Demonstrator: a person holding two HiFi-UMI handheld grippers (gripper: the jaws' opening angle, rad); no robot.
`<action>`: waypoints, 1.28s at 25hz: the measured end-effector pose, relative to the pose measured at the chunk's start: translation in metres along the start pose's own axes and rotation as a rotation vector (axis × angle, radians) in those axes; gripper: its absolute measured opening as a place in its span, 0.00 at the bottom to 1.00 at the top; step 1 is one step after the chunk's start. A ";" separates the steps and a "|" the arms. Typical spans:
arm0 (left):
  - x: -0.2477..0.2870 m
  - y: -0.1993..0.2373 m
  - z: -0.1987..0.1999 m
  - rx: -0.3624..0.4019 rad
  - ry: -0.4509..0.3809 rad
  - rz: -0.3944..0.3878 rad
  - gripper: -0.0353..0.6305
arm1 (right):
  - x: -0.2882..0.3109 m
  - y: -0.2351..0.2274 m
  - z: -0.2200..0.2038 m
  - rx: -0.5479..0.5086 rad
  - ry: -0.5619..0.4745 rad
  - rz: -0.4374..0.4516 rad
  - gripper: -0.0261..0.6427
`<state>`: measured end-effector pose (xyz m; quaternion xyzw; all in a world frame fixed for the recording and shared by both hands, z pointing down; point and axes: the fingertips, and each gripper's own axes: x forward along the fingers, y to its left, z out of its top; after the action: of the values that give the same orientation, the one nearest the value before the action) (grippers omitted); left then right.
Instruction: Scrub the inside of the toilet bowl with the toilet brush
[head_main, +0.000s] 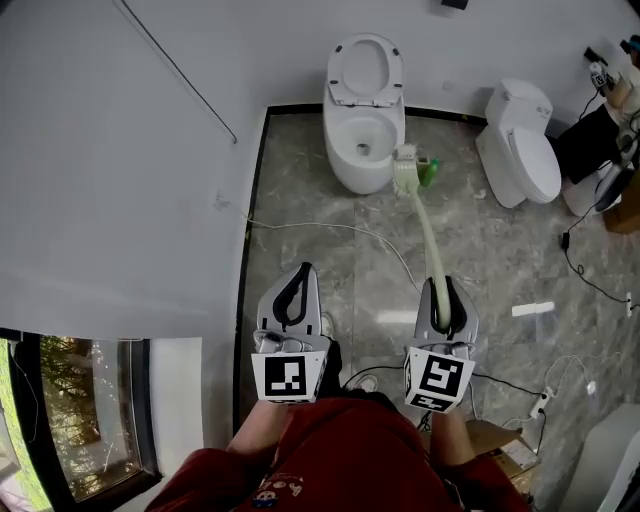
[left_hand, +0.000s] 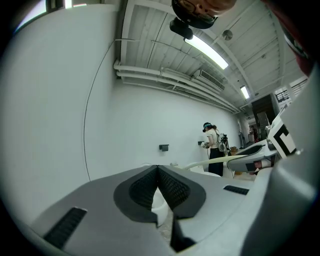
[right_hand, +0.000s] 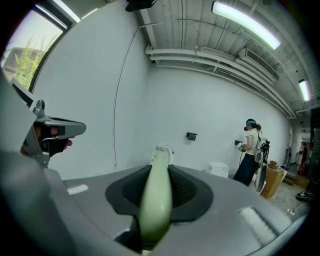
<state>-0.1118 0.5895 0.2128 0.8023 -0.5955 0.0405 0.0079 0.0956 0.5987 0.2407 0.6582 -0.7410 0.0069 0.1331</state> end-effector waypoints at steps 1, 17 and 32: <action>0.012 0.006 0.000 0.009 -0.002 -0.004 0.06 | 0.012 0.002 0.002 0.000 0.007 -0.003 0.21; 0.143 0.126 0.015 -0.016 -0.055 -0.065 0.06 | 0.163 0.051 0.069 -0.046 -0.007 -0.083 0.21; 0.250 0.151 0.012 -0.003 -0.073 -0.020 0.06 | 0.270 0.024 0.053 -0.023 0.005 -0.074 0.21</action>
<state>-0.1833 0.3065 0.2137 0.8090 -0.5875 0.0101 -0.0125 0.0359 0.3292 0.2489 0.6835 -0.7159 -0.0048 0.1427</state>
